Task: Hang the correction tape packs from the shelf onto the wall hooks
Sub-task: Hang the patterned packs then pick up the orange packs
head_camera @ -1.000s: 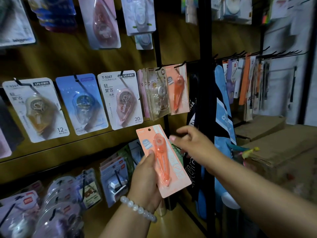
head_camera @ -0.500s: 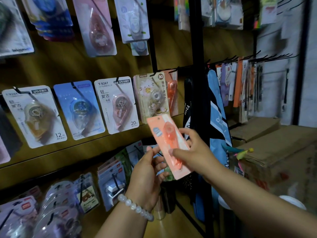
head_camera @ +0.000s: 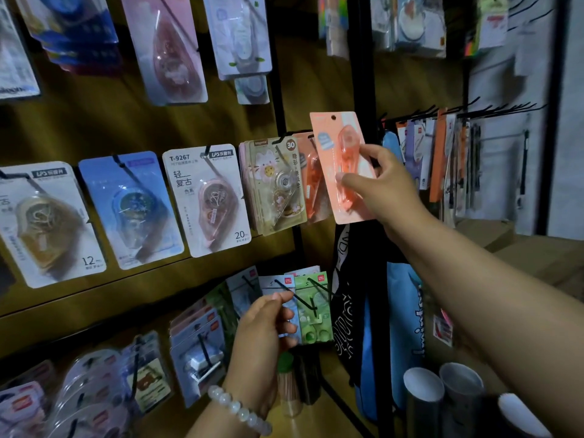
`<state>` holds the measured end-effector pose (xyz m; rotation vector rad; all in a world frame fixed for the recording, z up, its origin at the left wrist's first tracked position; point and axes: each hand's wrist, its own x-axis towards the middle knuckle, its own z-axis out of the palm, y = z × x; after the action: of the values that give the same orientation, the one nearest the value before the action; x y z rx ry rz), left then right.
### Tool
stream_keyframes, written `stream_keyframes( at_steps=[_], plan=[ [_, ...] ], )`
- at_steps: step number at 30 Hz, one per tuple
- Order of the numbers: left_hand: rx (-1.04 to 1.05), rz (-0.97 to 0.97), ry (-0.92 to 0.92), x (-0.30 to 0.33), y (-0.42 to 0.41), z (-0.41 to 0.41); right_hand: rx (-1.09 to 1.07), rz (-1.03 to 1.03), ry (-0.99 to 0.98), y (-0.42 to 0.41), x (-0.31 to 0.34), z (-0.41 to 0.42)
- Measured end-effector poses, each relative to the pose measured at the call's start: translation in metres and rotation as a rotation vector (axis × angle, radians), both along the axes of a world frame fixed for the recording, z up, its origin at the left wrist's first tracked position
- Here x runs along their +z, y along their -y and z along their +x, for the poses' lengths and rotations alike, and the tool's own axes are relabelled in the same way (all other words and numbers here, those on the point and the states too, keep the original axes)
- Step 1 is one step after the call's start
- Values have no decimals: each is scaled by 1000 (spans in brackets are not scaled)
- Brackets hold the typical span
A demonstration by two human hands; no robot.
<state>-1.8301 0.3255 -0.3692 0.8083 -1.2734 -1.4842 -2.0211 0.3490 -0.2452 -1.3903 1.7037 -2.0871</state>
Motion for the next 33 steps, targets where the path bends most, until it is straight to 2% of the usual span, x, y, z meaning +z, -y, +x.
stream_keyframes(
  at_steps=[25,33],
  plan=[
    [-7,10,27,-13,17,-2,-11,20,25,28,-6,-2],
    [-9,3,38,-17,19,-1,-41,121,-126,56,-6,-5]
  ],
)
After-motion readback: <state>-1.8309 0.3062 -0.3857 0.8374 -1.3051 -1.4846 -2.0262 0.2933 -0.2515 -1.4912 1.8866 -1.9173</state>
